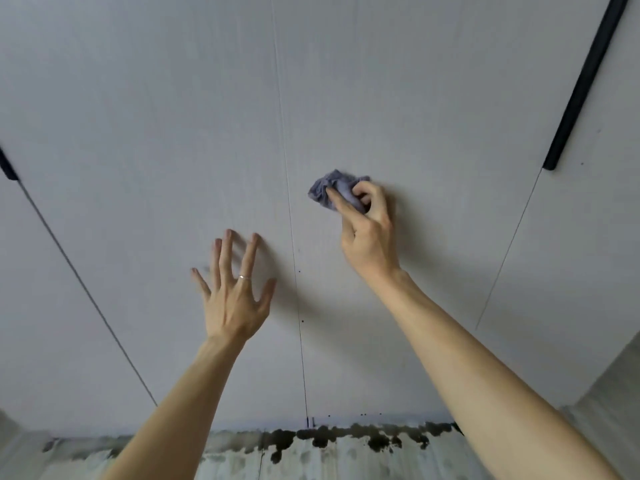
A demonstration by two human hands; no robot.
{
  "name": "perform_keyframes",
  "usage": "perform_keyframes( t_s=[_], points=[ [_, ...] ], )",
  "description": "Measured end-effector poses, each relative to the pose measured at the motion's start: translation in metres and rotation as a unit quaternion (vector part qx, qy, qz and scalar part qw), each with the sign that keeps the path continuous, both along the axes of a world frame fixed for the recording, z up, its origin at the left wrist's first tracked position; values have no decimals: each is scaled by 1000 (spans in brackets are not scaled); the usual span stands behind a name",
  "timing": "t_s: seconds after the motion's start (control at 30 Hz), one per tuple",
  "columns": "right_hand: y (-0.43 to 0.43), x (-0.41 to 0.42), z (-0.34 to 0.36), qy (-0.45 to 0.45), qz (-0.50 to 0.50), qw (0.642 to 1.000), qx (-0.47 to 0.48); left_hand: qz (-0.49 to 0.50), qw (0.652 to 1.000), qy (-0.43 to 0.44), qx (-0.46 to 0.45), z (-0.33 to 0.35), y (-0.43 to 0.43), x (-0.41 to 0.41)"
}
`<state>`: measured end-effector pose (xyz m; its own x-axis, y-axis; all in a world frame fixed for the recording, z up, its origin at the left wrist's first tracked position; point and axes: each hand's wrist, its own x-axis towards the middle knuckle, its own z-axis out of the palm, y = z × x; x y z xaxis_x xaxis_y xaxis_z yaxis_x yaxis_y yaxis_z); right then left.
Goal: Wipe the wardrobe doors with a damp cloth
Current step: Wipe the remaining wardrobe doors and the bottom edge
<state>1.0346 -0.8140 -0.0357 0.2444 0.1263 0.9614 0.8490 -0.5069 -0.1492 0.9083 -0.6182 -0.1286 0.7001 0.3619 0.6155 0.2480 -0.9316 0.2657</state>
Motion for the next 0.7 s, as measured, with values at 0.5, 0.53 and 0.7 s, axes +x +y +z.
perform_keyframes(
  t_s=[0.5,0.53,0.7],
  points=[
    [23,0,-39,-88,-2,992,-95,-30,996,-37,77,-49,37,9],
    [27,2,-34,-88,-5,994,-65,-33,996,-39,79,-55,37,8],
    [43,3,-118,-143,37,982,-121,-28,995,-38,83,-115,33,3]
  ],
)
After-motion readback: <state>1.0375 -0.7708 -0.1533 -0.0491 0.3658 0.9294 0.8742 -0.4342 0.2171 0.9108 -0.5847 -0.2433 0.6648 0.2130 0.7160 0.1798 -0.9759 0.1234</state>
